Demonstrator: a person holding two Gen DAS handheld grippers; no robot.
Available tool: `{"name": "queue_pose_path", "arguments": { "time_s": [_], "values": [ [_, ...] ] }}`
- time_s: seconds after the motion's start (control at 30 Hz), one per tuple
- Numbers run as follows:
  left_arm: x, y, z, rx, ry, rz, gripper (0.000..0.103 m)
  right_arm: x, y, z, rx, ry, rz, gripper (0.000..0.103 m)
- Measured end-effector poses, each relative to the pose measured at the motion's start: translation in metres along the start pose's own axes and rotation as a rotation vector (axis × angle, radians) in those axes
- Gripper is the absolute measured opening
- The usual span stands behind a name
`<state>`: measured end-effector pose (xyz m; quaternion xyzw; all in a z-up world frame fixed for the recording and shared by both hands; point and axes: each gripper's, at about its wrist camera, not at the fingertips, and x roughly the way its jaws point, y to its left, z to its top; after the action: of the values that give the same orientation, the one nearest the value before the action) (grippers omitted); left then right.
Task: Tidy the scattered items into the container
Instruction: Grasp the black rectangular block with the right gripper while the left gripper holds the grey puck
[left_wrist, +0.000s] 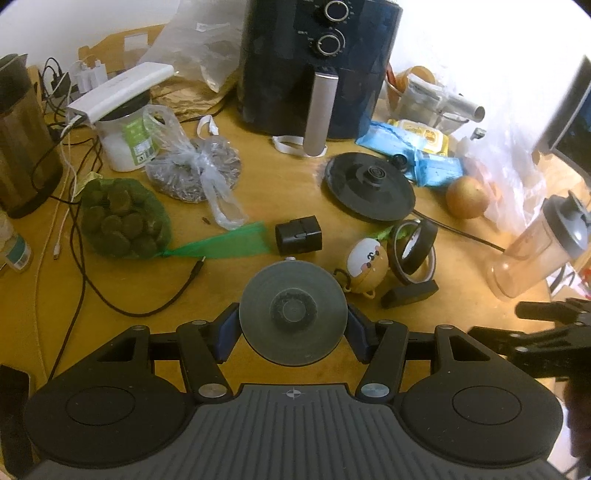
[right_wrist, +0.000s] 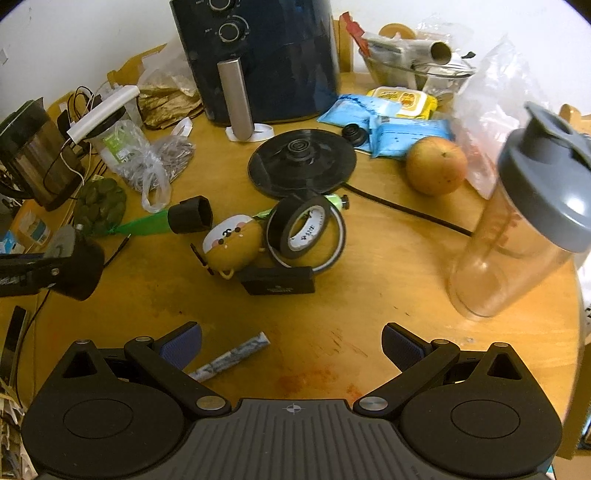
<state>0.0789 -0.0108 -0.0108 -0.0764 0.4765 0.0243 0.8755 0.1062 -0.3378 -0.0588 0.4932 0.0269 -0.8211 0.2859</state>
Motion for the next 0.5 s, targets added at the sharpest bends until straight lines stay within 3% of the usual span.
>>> {"name": "queue_pose_path", "arguments": {
  "time_s": [0.5],
  "values": [
    [-0.024, 0.01, -0.01, -0.069, -0.021, 0.016, 0.058, 0.051, 0.011, 0.02, -0.079, 0.021, -0.003, 0.103]
  ]
}}
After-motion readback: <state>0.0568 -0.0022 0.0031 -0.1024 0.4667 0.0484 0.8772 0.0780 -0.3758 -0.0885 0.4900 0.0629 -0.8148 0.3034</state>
